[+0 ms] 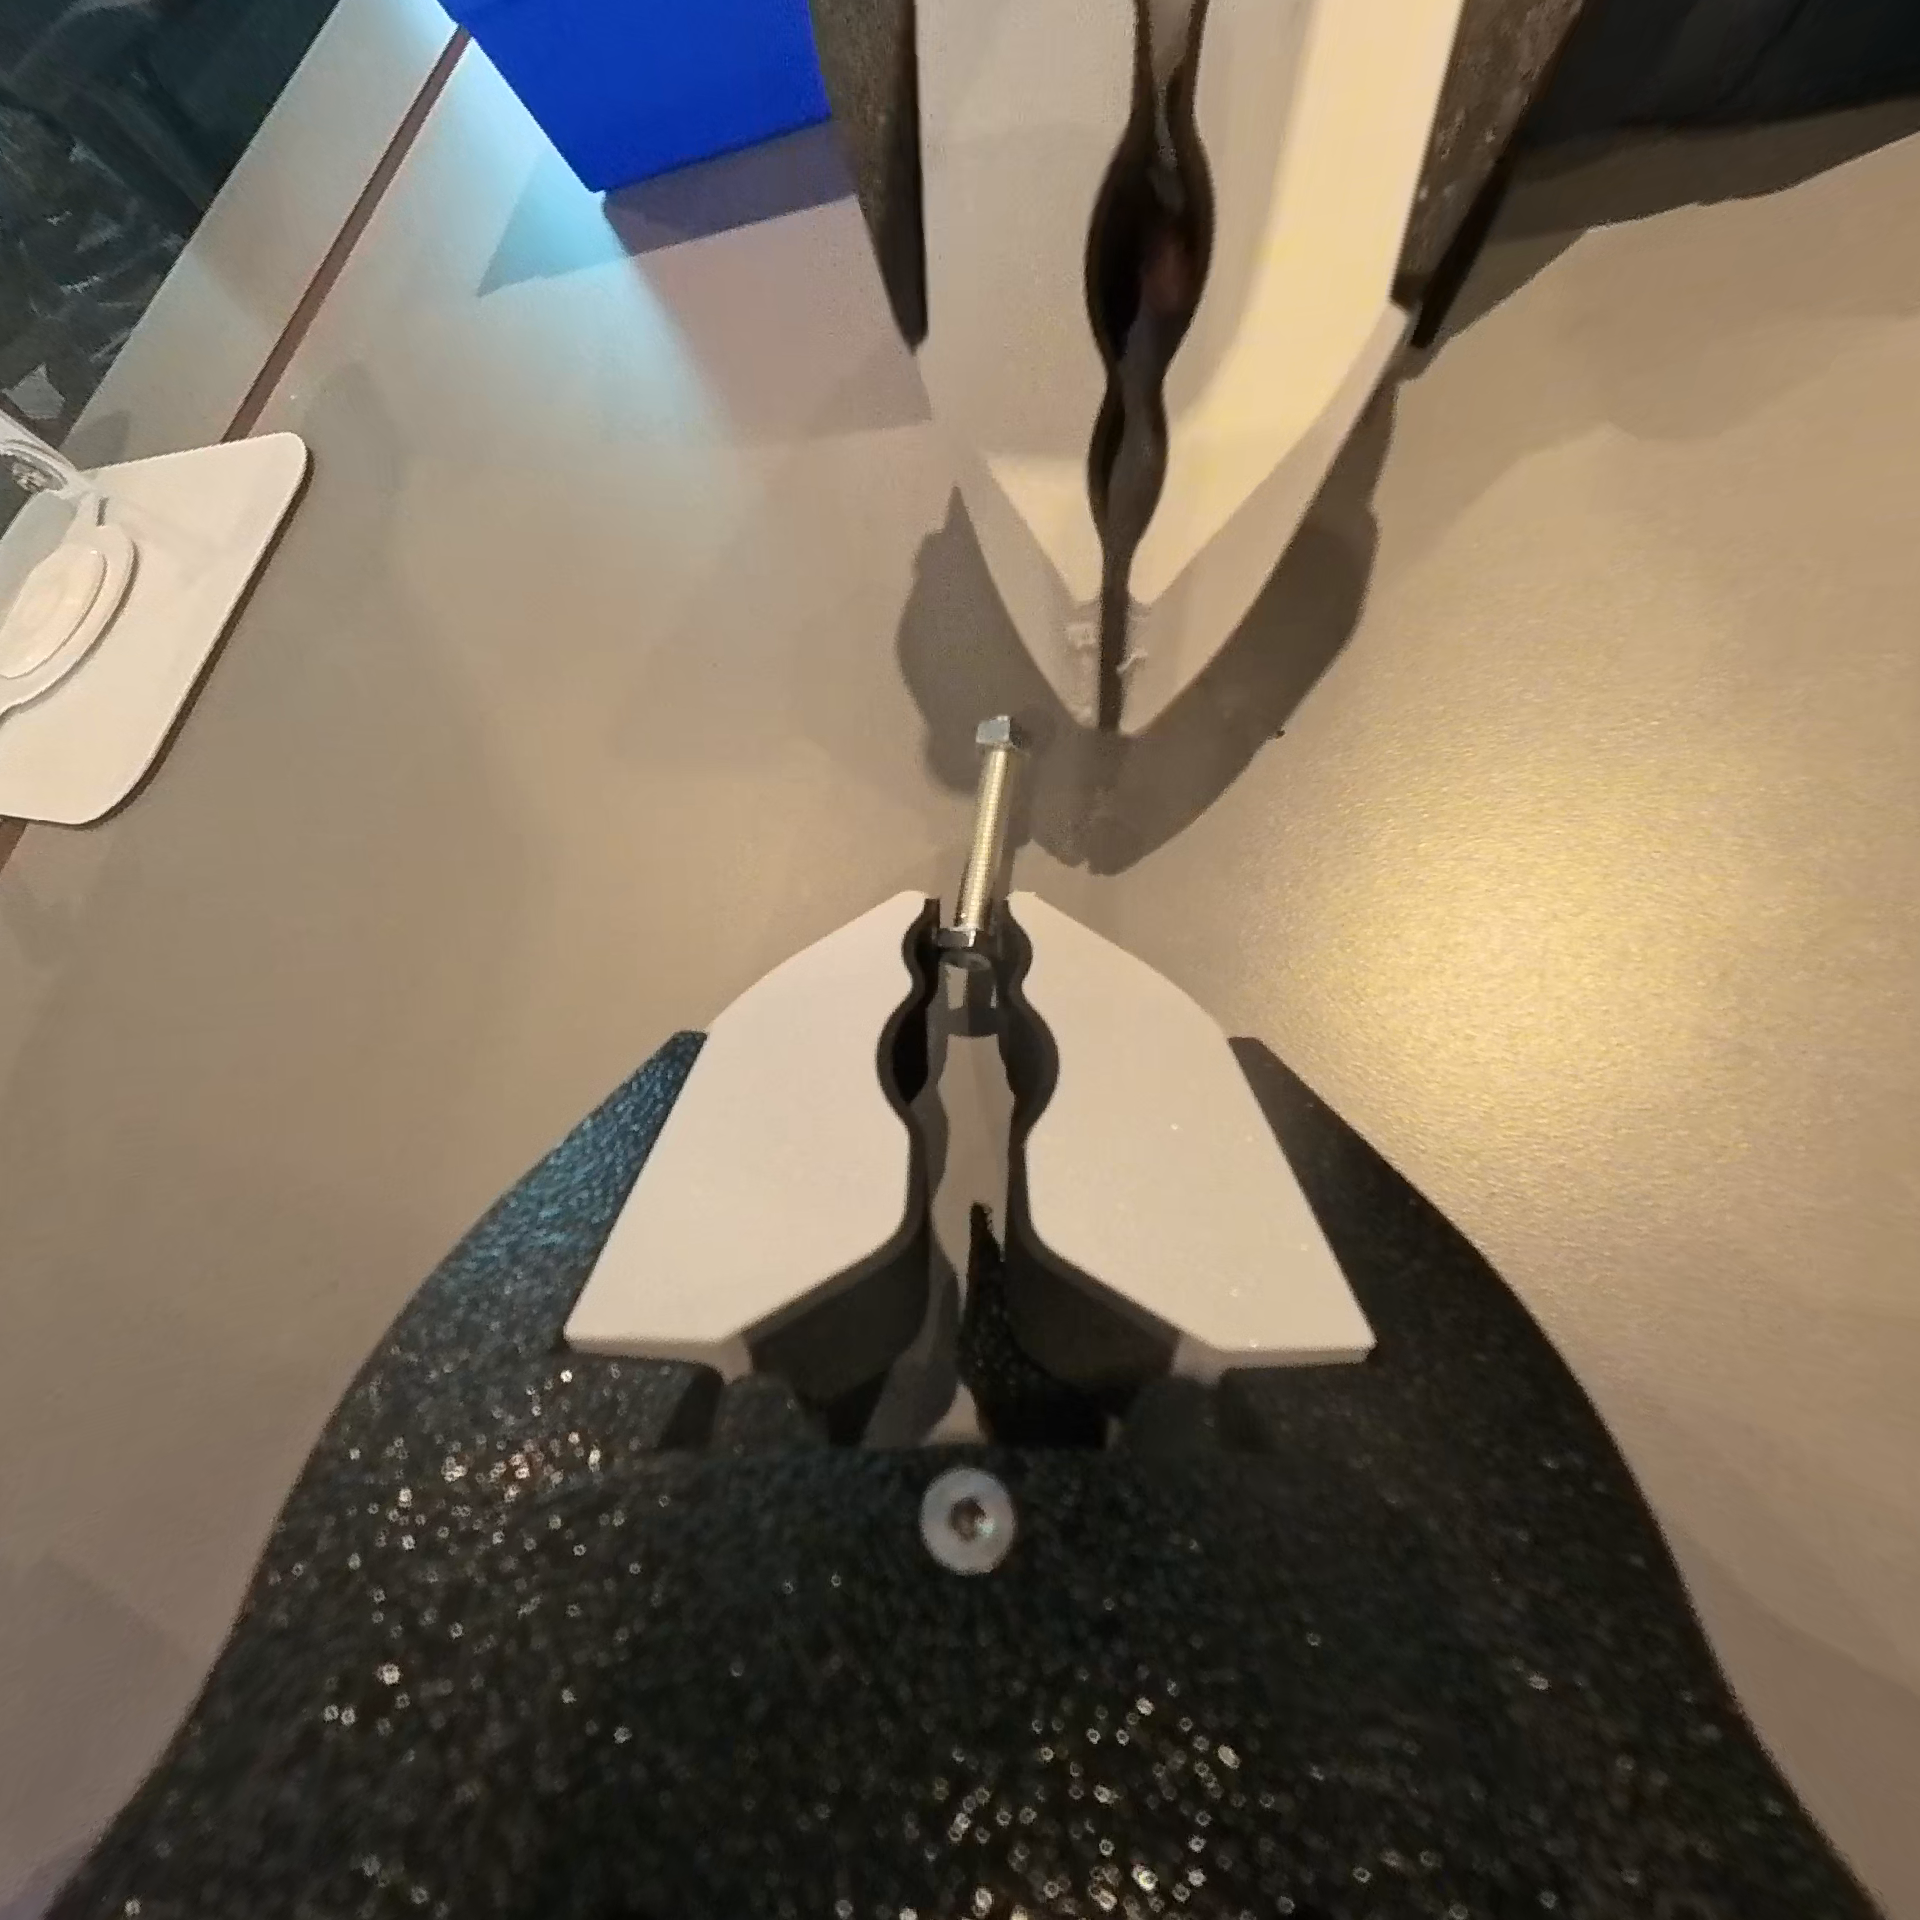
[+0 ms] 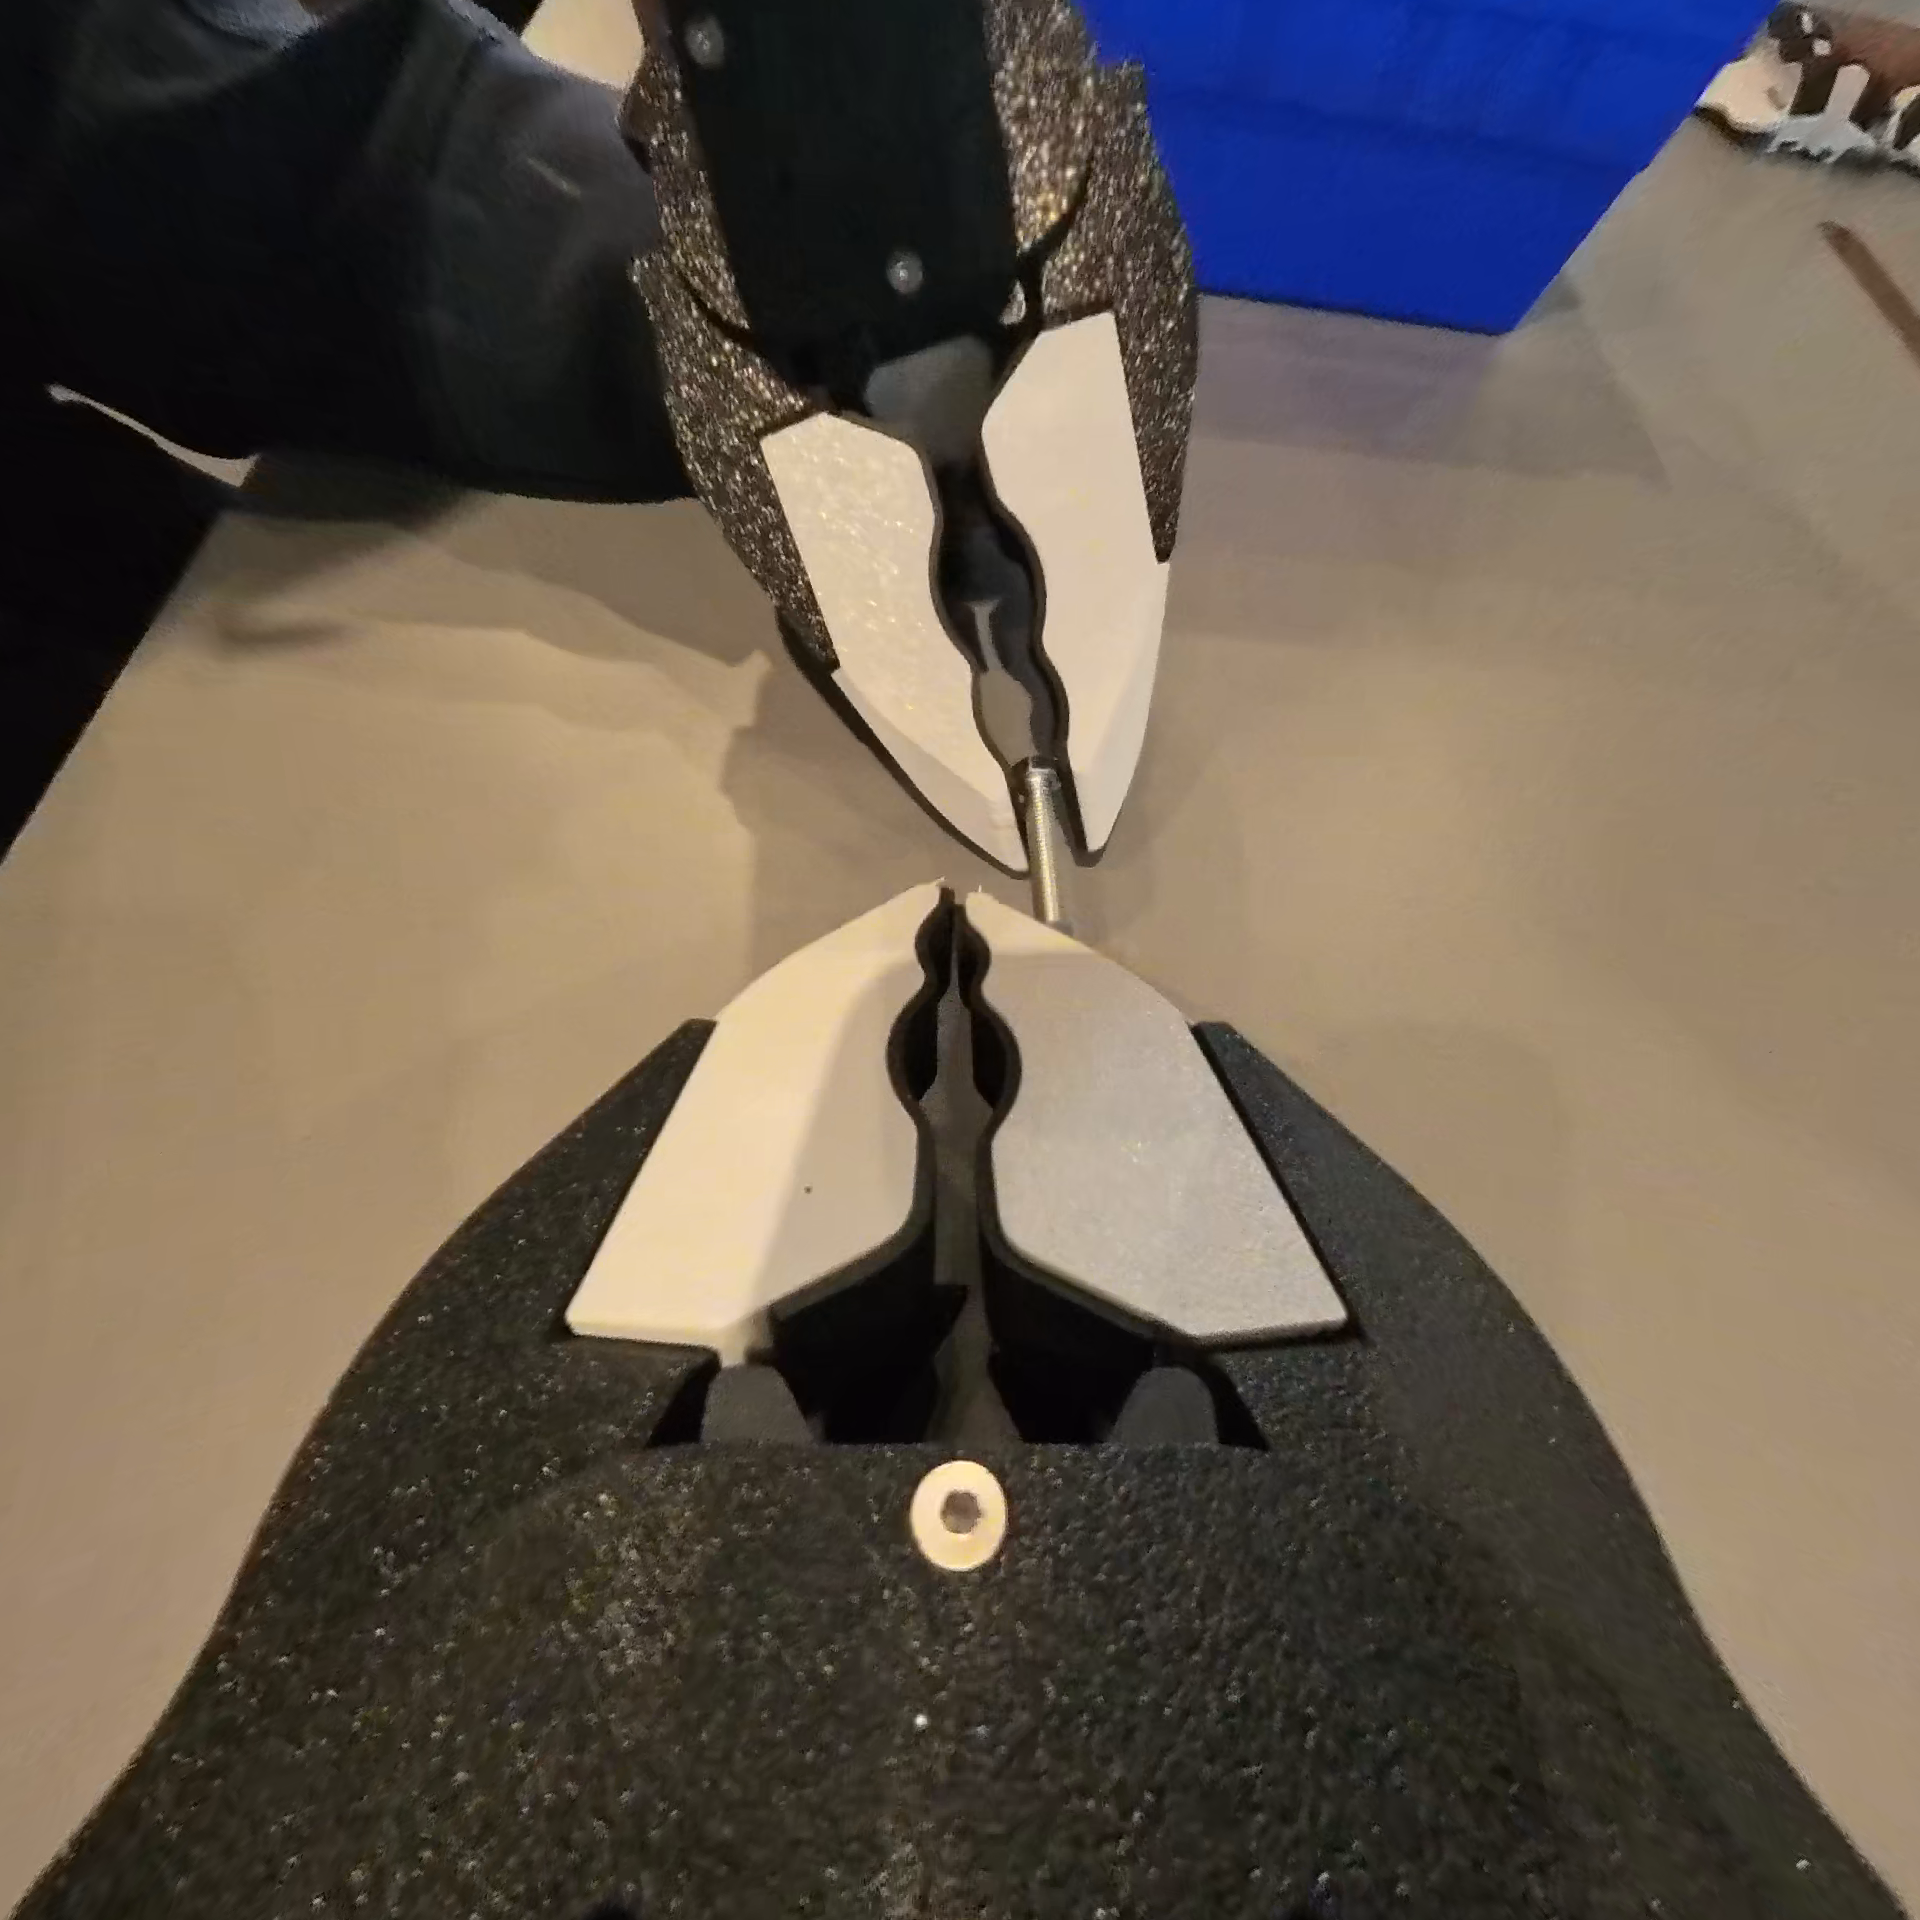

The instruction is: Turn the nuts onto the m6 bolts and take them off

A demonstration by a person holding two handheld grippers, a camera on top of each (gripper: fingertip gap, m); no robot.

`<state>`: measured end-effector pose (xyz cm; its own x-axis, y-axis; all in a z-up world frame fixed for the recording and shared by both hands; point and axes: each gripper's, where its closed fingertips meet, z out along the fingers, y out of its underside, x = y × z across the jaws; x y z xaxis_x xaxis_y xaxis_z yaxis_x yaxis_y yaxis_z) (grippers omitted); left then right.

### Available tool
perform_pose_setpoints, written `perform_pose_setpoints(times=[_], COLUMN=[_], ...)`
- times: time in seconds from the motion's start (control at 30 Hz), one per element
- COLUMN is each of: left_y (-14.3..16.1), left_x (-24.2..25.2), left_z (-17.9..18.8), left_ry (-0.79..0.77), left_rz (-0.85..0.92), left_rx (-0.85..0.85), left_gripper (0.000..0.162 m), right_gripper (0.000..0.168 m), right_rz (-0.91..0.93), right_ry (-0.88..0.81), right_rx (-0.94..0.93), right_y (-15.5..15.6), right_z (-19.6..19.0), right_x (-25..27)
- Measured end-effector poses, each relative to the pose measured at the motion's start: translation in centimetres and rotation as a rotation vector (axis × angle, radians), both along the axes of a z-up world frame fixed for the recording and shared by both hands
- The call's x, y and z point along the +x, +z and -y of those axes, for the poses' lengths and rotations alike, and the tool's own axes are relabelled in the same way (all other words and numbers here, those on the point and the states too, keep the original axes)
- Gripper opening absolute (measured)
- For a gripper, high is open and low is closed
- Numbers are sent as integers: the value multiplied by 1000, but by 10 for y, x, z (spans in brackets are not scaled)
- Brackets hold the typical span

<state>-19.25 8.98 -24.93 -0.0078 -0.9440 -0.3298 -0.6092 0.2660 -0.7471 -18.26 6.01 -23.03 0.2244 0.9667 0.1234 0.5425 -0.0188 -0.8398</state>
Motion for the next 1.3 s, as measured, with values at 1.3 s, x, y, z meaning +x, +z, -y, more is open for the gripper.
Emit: perform_pose_setpoints(times=[1.3], left_y=[0], left_x=[0], left_z=[2], left_ry=[-14], left_rz=[0], left_rx=[-10], left_gripper=[10], right_gripper=[14], right_rz=[-9], right_ry=[-26], right_rx=[74], right_y=[0], right_z=[-6], right_x=[3])
